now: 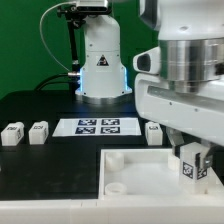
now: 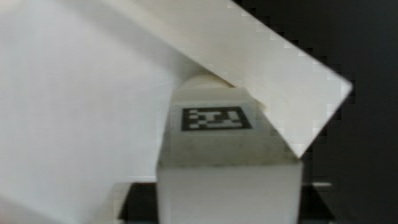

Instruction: Assemble one leg

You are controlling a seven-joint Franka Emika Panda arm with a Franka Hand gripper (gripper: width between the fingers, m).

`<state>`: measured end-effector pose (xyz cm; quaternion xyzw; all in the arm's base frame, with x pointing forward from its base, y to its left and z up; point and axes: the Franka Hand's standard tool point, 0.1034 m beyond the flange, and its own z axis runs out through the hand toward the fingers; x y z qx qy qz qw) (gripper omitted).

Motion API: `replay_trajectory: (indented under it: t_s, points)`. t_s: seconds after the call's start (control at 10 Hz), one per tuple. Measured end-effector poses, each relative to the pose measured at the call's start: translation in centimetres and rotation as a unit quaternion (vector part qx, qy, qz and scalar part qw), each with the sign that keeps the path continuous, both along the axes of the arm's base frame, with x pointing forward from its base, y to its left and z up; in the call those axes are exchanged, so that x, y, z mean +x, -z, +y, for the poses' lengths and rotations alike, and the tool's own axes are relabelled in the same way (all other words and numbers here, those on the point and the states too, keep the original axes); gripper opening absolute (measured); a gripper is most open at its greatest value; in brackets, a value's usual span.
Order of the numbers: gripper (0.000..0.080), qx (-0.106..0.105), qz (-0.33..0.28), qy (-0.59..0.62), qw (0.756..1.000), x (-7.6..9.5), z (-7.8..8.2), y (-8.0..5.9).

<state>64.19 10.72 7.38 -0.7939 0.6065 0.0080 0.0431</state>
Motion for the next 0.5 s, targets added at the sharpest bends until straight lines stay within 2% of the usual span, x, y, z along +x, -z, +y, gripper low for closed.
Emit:
replay_trajectory:
  t_s: [0.2,0.4,0.5]
  points:
    - [0.0294,0.006,0.015,0.154,0.988,-0.24,0.43,-0.07]
    - [0.0294,0.006,0.015,0.149,0.989,-0.23,0.4,-0.07]
    - [0.0373,0.006,0.014,0.137,0.99,-0.24,0.42,-0.05]
